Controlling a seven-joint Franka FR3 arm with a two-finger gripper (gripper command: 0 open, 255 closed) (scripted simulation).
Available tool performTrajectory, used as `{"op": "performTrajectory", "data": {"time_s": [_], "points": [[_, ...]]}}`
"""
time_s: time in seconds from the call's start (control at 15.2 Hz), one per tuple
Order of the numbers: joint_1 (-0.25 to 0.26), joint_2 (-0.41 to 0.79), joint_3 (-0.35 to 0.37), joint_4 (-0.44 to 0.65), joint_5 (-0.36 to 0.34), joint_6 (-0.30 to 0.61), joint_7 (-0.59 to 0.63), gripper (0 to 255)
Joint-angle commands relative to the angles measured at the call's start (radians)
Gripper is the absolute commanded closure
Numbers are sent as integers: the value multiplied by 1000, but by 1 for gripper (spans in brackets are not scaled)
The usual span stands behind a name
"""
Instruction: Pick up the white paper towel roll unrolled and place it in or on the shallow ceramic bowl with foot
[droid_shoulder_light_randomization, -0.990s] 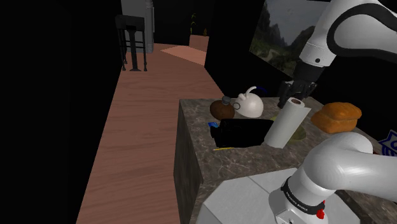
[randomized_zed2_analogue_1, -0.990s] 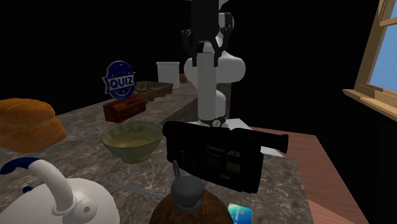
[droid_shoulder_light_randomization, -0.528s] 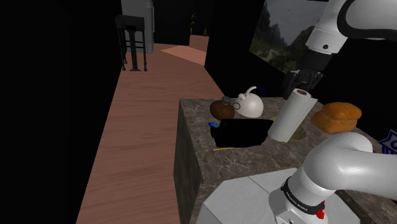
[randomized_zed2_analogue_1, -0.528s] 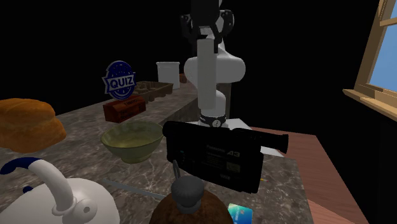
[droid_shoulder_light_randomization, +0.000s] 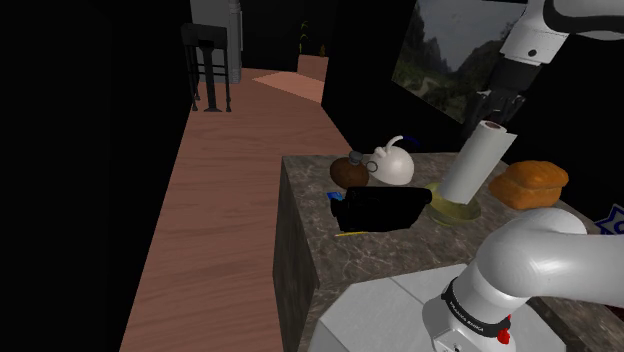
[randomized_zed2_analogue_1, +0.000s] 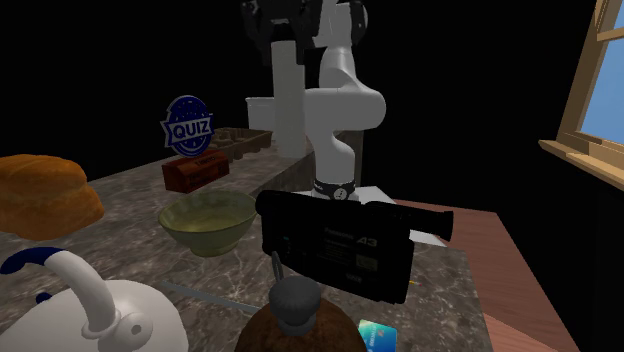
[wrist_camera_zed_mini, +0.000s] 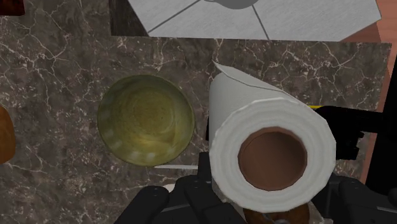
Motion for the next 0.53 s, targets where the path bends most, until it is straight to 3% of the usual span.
{"op": "performTrajectory", "data": {"time_s": [0.0,0.46], "points": [[-3,47,-50,59,-35,-5,-48,255],[15,215,-205,271,-111,-18,-199,255]]}}
